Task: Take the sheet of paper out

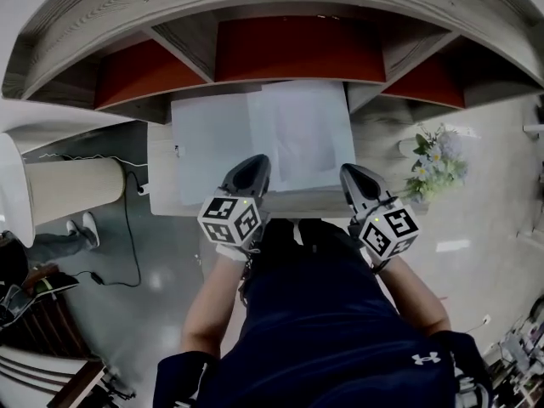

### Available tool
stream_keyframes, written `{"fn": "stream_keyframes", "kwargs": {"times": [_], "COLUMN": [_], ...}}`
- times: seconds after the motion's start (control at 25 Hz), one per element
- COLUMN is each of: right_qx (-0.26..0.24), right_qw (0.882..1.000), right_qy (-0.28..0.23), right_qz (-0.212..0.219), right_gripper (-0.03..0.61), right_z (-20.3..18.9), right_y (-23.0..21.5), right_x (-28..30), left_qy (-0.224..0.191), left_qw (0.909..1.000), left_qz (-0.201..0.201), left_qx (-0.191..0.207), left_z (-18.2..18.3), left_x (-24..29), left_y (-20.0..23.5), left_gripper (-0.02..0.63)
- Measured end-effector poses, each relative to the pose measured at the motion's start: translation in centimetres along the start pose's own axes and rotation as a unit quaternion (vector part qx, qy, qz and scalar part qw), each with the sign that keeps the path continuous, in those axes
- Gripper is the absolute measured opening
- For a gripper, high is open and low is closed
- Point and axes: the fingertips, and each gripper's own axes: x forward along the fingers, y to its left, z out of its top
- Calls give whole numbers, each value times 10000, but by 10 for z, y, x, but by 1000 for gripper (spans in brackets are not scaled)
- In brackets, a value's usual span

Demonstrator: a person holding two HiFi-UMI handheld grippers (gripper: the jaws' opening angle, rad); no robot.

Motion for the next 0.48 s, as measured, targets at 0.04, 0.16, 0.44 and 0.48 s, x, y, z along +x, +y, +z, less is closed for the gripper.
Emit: {"fn": "stream_keyframes", "kwargs": {"times": [0.04, 0.16, 0.44, 0.48], "right_qx": [24, 99, 328, 364], "right_qw": [10000, 9997, 9988, 9986], "right_qy": [16, 84, 103, 108], "right_qz": [-55, -189, -351, -365], "right_gripper": [5, 5, 5, 5], "right_z": [-2, -8, -21, -22], "right_y": [-1, -4, -7, -6], "right_x": [1, 2, 10, 9], "left_qy": [85, 388, 1451, 1623], "left_qw": [9999, 9987, 9840, 9813], "left_qz": [-53, -158, -325, -297], "left_qx": [-67, -284, -986, -988], "left_z": [-4, -19, -77, -87], "left_x": [7, 29, 76, 80], "left_y": [5, 20, 52, 55], "left_gripper": [18, 46, 159, 167]}}
